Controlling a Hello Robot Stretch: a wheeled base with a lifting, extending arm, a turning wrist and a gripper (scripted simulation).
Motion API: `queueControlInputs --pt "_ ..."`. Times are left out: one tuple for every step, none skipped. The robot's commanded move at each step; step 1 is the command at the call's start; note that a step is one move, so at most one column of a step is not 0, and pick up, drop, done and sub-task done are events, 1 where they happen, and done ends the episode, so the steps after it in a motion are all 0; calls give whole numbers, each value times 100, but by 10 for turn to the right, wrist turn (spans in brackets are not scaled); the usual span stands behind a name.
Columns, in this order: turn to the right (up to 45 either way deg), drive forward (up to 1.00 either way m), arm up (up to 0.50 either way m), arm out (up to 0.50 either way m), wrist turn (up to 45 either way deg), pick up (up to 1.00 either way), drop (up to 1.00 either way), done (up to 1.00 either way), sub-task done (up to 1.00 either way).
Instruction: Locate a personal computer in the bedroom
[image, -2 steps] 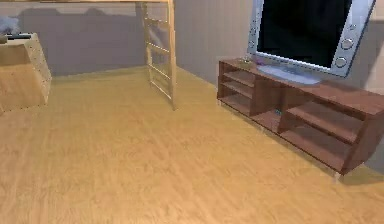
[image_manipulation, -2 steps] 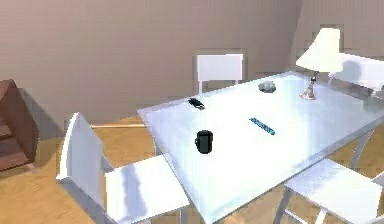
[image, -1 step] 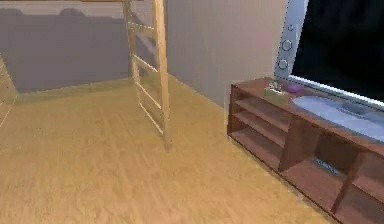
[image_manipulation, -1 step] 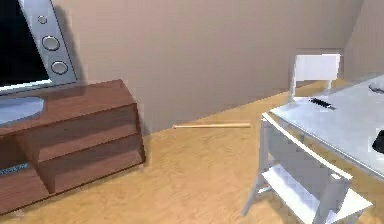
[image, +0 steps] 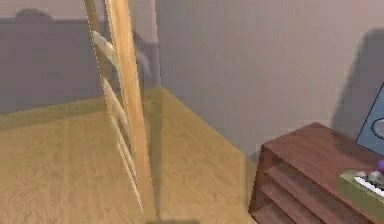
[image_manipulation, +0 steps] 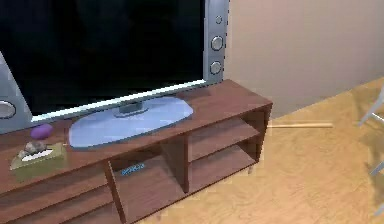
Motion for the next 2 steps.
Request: queueControlInputs --pt "0 75 0 0 0 0 0 0 0" --pt "-240 0 0 0 0 0 0 0 0"
